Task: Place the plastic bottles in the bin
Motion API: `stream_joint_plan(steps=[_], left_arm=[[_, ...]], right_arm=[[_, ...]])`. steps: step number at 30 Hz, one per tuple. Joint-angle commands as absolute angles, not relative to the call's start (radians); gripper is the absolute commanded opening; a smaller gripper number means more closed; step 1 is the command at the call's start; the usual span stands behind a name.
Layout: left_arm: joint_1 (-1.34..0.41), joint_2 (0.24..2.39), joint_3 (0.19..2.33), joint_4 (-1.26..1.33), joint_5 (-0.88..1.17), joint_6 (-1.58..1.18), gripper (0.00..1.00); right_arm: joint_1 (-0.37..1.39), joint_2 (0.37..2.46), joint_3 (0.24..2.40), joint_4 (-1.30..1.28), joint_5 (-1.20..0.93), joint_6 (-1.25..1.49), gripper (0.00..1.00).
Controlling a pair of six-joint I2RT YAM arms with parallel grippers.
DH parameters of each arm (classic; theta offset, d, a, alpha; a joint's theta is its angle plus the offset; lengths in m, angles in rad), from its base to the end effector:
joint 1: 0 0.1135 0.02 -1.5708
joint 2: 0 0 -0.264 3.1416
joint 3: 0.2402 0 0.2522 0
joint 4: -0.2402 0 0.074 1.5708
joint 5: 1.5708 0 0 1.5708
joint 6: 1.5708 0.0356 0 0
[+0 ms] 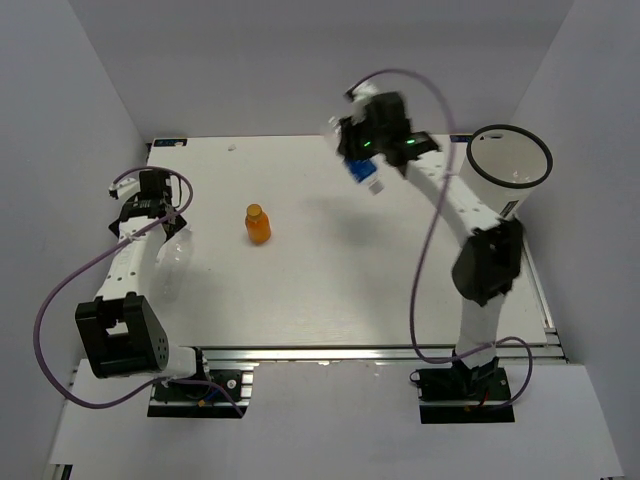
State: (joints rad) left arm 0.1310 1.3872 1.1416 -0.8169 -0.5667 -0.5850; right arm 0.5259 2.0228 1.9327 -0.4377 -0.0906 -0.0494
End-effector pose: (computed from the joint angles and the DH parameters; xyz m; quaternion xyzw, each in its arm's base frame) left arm 0.2698 0.0548 0.2808 -0.3914 0.8457 0.2093 0.2961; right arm 0.4129 0.2434 0.3336 -0.2674 0.8242 0.1556 0.4743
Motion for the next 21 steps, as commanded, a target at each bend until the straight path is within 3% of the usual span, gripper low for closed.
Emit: stream_joint_plan(steps=[1, 6, 12, 15, 17, 18, 19, 21], left_arm=[[0.147, 1.378, 1.163, -0.819, -0.626, -0.557, 0.98], [0.167, 1.377, 1.123, -0.792, -0.601, -0.557, 0.98], [0.170, 1.387, 1.089, -0.743, -0.537, -0.534, 0.98], [0.170, 1.413, 1.092, -0.721, -0.506, -0.512, 0.98], [0.170, 1.423, 1.089, -0.721, -0.506, -0.499, 0.98], [0.170, 1.428, 1.086, -0.713, -0.509, -0.494, 0.98], [0.170, 1.428, 1.080, -0.710, -0.512, -0.485, 0.98], [0.170, 1.422, 1.059, -0.698, -0.512, -0.466, 0.98]], right_arm=[[0.327, 1.713, 1.932, -0.296, -0.002, 0.046, 0.21], [0.116, 1.562, 1.809, -0.198, 0.240, -0.067, 0.24], [-0.147, 1.581, 1.756, -0.199, 0.138, 0.020, 0.22], [-0.192, 1.630, 1.762, -0.193, 0.083, 0.041, 0.29], [-0.196, 1.647, 1.766, -0.198, 0.055, 0.038, 0.42], [-0.198, 1.655, 1.761, -0.199, 0.032, 0.037, 0.53], [-0.198, 1.666, 1.761, -0.207, 0.019, 0.034, 0.71], [-0.198, 1.672, 1.773, -0.224, 0.008, 0.043, 0.81]])
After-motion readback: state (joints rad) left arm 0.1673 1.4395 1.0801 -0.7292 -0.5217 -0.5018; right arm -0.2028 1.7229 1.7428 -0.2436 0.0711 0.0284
